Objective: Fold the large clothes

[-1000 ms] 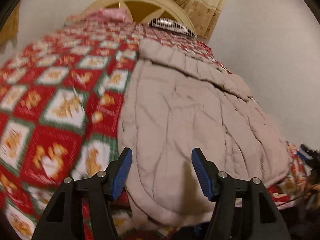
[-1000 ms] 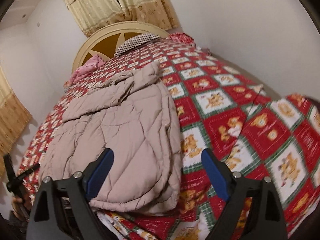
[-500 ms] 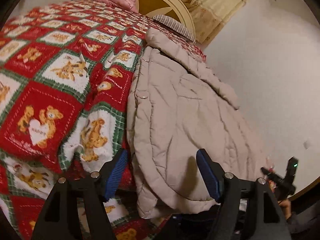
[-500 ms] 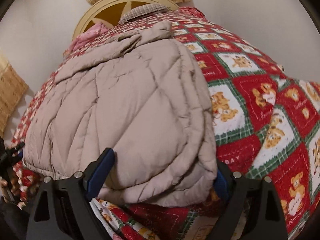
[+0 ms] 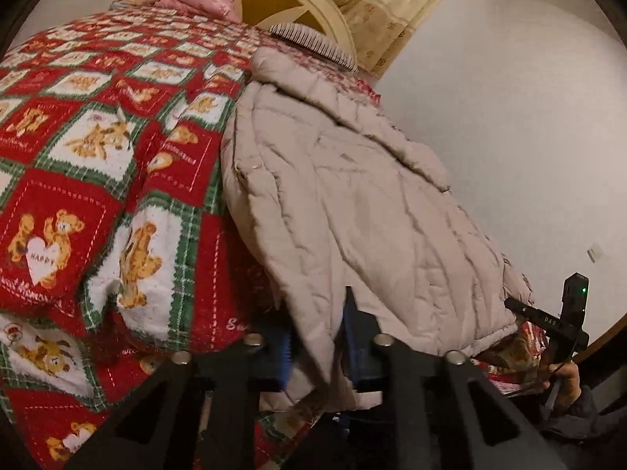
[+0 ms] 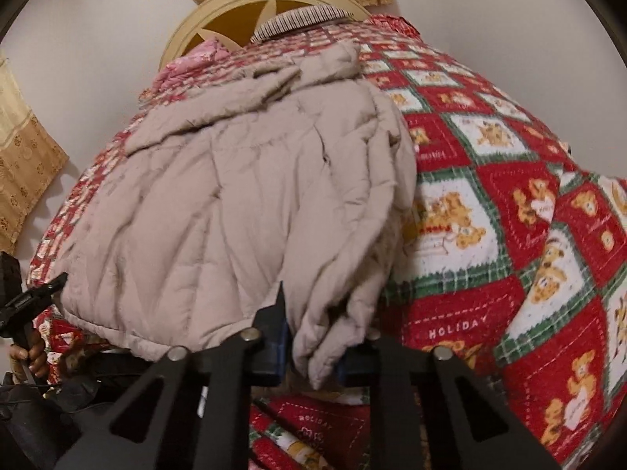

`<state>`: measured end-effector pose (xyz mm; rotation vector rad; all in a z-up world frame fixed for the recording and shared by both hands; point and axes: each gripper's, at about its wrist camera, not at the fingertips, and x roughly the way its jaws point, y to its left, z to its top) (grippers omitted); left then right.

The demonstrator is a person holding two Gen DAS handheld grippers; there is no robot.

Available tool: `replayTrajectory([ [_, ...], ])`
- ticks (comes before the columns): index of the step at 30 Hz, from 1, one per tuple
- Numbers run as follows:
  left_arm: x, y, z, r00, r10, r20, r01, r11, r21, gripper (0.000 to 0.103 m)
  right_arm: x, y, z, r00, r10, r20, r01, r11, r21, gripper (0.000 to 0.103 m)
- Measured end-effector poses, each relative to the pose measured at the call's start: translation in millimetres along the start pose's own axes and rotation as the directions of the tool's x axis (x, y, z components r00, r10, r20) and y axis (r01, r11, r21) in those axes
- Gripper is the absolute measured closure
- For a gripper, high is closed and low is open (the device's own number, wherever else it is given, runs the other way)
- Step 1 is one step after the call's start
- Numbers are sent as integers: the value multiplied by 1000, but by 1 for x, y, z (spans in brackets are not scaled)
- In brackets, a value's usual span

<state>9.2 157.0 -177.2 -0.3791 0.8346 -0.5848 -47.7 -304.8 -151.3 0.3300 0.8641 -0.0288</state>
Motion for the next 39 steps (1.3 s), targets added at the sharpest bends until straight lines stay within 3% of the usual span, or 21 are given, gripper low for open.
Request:
replayTrajectory([
  [6,-21,-12,11,994,-98,53,97,995,19,91,-29,3,12,994,85,66,-88,995,42,88],
  [11,-46,-33,22,973,-208,97,201,977,74,92,-61,11,19,981,156,119,-162,986,41,88],
  [15,-73,-53,29,940,-319,123,304,944,130,92,-91,14,23,965,205,165,-215,976,43,88],
  [17,-90,-61,35,914,-375,155,357,924,135,92,-110,15,24,952,227,206,-241,970,45,88],
  [19,-101,-64,42,893,-412,178,395,910,125,92,-127,14,27,933,255,254,-276,960,52,88],
  [21,-104,-63,50,885,-423,193,413,906,94,92,-138,12,33,912,281,297,-314,947,66,88],
  [26,-89,-54,91,905,-379,191,392,919,-35,92,-143,14,67,894,287,345,-326,944,60,88],
  [34,-46,-36,182,948,-211,238,259,947,-190,91,-100,7,176,863,283,420,-373,915,151,88],
  [39,11,-18,229,971,-125,206,182,941,-284,91,-37,4,244,885,220,409,-333,915,228,88],
])
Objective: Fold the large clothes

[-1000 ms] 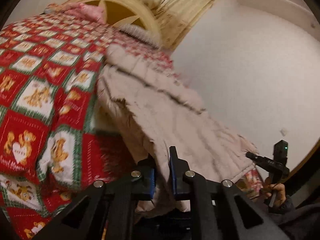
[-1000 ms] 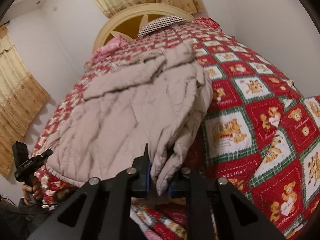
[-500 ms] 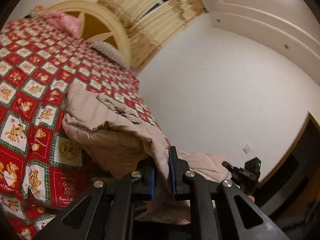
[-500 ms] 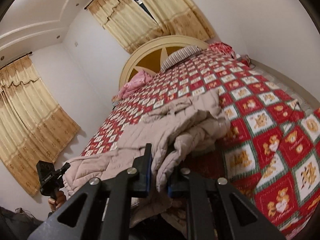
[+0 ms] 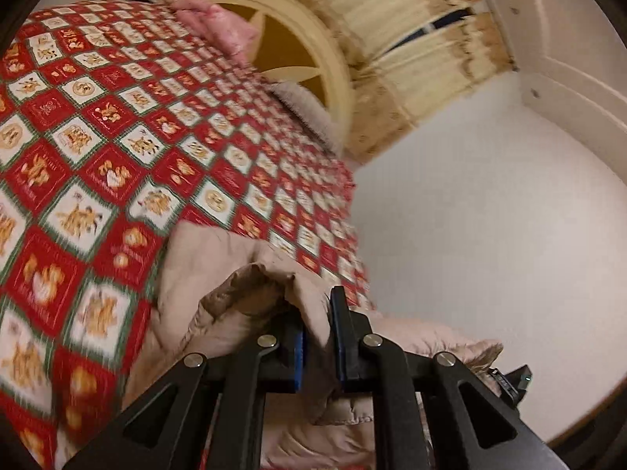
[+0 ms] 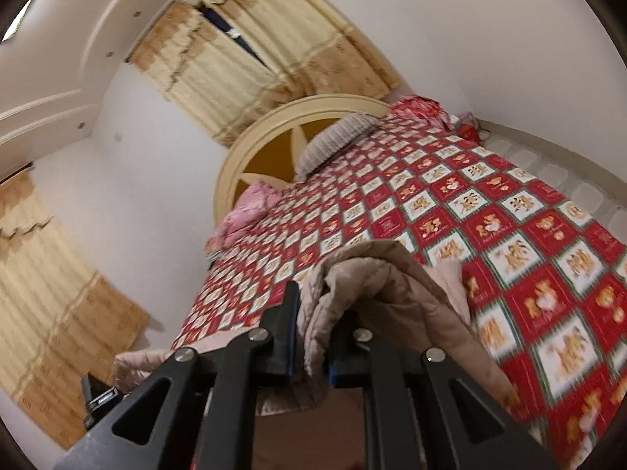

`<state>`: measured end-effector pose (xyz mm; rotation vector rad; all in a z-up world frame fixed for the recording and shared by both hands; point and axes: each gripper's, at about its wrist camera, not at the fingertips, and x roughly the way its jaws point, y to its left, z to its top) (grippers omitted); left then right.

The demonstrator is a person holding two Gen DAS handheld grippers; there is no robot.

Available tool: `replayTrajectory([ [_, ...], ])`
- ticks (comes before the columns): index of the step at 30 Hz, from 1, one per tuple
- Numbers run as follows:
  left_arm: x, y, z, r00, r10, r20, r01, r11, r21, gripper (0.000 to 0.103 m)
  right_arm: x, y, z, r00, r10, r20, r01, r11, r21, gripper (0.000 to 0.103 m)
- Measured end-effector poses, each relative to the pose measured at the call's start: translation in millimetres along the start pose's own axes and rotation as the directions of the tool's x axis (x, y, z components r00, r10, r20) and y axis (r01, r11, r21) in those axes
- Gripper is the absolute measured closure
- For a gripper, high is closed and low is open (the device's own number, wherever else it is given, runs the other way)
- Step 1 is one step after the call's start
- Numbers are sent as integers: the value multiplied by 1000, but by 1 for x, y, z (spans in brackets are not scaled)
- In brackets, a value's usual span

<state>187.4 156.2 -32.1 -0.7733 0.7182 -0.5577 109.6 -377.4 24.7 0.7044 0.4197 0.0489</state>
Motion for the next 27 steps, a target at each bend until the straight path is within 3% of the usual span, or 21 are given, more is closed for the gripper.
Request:
replayTrajectory([
  [5,63,35,29,995,101,-14,-102,992,-74,91,90,-20,19,994,-108,-28,109,994,18,88],
  [9,107,71,45,986,161,-47,-166,976,-142,91,149,-45,14,981,-187,-48,188,982,14,88],
  [13,144,84,55,978,199,-57,-204,971,-122,91,196,-74,6,966,-251,-67,252,968,12,88],
  [17,176,98,54,969,239,-67,-245,966,-88,88,228,-86,-5,946,-324,-36,321,945,-64,87],
  [20,192,118,49,973,214,-84,-221,971,-95,87,242,-92,-17,932,-362,-15,359,927,-107,81],
  [23,195,139,42,990,125,-61,-133,979,-155,87,253,-100,-22,928,-372,-32,367,924,-107,79],
  [27,189,149,46,996,52,-72,-68,970,-233,86,257,-103,-24,922,-384,-49,377,920,-109,78],
])
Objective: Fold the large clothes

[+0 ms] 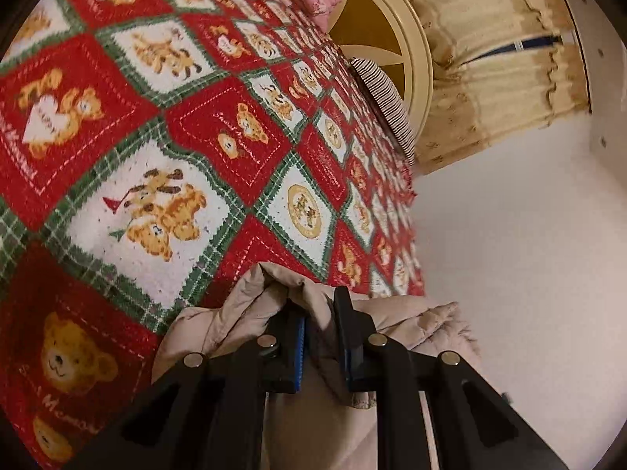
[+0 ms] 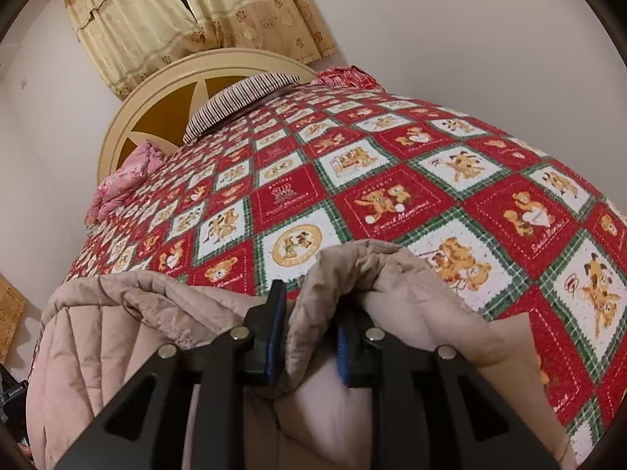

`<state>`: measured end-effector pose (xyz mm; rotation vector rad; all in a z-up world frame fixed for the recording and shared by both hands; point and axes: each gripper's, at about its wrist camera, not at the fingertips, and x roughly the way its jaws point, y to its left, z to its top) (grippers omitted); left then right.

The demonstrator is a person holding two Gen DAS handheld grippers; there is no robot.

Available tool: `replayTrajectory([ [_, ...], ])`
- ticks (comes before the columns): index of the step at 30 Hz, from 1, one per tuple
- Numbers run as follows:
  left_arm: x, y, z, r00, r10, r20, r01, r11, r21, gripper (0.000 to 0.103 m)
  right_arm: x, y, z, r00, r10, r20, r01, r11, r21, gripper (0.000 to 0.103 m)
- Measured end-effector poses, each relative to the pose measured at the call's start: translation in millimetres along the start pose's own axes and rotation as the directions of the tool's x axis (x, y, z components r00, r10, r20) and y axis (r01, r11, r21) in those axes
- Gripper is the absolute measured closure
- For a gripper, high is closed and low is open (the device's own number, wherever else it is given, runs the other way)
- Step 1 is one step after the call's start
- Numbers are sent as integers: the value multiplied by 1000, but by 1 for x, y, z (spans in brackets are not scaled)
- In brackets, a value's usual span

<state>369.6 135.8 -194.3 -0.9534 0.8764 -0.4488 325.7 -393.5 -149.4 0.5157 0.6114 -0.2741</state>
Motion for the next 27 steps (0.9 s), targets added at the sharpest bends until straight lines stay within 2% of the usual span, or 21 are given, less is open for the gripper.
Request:
replayTrajectory([
  [3,-23,-8,13,998,-23,-56,19,998,-66,84,3,-2,0,1000,13,-11,-13,1000,18,78],
  [4,-33,-16,15,999,-26,-48,23,998,-52,82,3,-3,0,1000,19,-15,-18,1000,22,77],
  [5,-51,-32,16,1000,-11,-26,11,1000,2,81,4,-3,1,1000,22,-20,-21,999,26,76],
  [6,-60,-45,14,1000,26,-7,-25,998,55,74,6,-3,1,999,28,-29,-27,999,31,76],
  [7,-76,-66,10,993,110,45,-115,983,143,58,6,-3,3,999,32,-40,-31,999,35,74],
  [8,-84,-80,7,985,152,86,-166,967,192,48,7,-3,5,998,29,-56,-27,999,39,74],
  [9,-95,-95,5,975,171,139,-200,950,239,30,8,-1,7,997,29,-71,-26,999,39,73],
  [10,-108,-108,1,970,155,187,-202,942,269,24,5,1,13,994,29,-102,-24,998,51,69],
  [11,-116,-116,-1,967,139,215,-197,940,279,24,0,1,17,994,39,-104,-32,997,65,63],
  [12,-121,-126,-5,963,127,237,-195,936,294,24,-15,1,23,996,60,-70,-53,994,99,58],
  [13,-123,-135,-9,961,125,245,-201,927,317,24,-30,1,25,997,80,-19,-77,989,128,42],
  [14,-118,-147,-16,960,135,244,-218,909,354,24,-51,1,28,994,99,54,-107,983,150,22],
  [16,-96,-166,-31,958,176,225,-260,863,434,24,-101,11,28,977,106,187,-128,985,112,13],
  [17,-77,-177,-45,958,194,212,-276,829,487,24,-113,18,27,975,109,196,-124,990,70,17],
  [18,-63,-181,-54,960,191,202,-271,811,519,24,-125,31,24,976,123,177,-124,992,-6,24],
  [19,-49,-185,-65,965,183,188,-258,791,555,24,-134,47,17,979,152,139,-139,985,-100,46],
  [20,-31,-189,-77,969,179,171,-246,771,587,24,-140,63,8,979,178,98,-158,970,-185,61],
  [22,0,-193,-97,972,186,146,-237,748,620,24,-143,90,-17,984,173,34,-155,941,-302,69],
  [24,28,-196,-110,969,199,144,-245,735,633,24,-138,107,-39,983,182,-6,-173,926,-337,70],
  [26,51,-193,-115,957,243,158,-287,713,639,24,-120,119,-57,986,162,-36,-164,924,-345,70],
  [27,64,-186,-117,942,291,166,-329,707,626,24,-109,123,-63,988,145,-56,-156,926,-344,70],
])
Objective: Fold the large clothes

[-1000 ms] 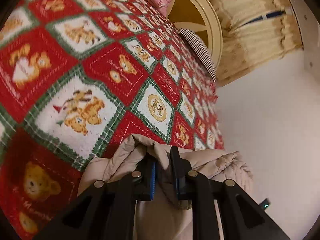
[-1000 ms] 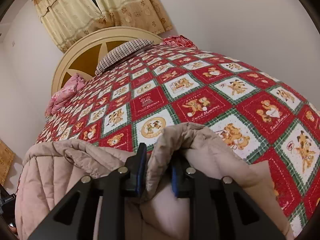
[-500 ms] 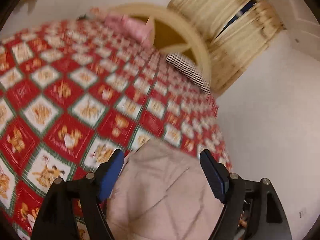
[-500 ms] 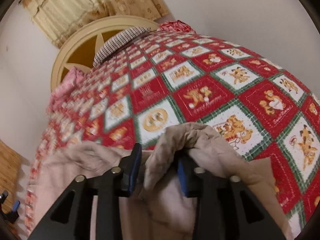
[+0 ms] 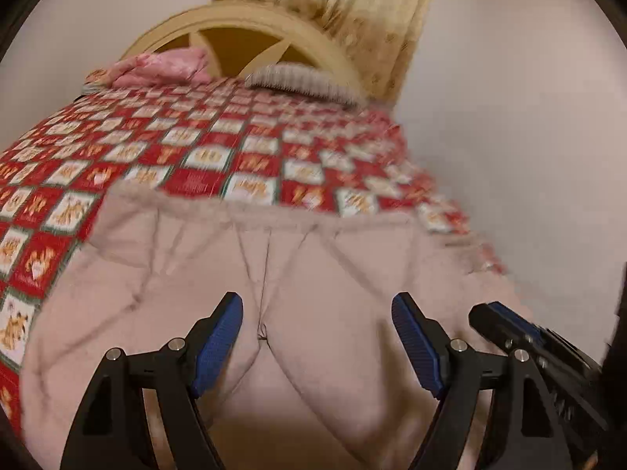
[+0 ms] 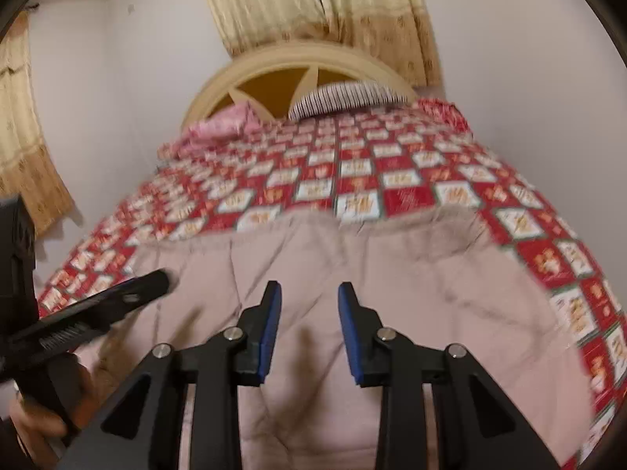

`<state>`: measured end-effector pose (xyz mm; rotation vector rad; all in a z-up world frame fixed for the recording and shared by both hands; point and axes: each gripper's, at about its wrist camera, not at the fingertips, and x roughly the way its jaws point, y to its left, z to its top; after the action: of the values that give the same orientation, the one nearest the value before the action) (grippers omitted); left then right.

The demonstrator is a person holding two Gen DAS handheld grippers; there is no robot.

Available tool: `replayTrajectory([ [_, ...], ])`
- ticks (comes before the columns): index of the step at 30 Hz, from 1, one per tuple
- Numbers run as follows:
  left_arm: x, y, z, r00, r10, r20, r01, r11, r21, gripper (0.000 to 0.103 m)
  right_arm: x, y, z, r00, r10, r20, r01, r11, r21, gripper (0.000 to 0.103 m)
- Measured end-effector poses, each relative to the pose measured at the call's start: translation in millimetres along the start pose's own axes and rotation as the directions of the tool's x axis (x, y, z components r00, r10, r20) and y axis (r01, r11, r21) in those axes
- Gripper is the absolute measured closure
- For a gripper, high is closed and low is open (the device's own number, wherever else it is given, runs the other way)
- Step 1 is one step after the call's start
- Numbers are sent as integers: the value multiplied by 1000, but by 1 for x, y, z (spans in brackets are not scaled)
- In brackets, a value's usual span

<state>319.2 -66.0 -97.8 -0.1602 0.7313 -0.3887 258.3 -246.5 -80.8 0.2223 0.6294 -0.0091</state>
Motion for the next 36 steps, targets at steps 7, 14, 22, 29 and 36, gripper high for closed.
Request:
replayTrajectory([
  [7,33,5,-23,998,52,23,-54,997,63,15,56,-19,-39,997,-38,-66,41,998,40,78],
  [14,64,-5,-23,984,172,-53,-162,975,151,7,57,-8,-39,989,-106,-105,106,994,-5,77],
  [22,71,-7,-22,977,201,-72,-187,968,169,7,-11,-58,-18,988,-153,-15,154,986,66,77],
  [29,73,-12,-22,974,209,-88,-188,961,204,7,1,-122,-61,979,-187,-75,196,971,139,86],
  [36,54,-12,-24,982,164,-97,-141,967,211,7,10,-112,-59,970,-231,-76,238,967,95,86],
])
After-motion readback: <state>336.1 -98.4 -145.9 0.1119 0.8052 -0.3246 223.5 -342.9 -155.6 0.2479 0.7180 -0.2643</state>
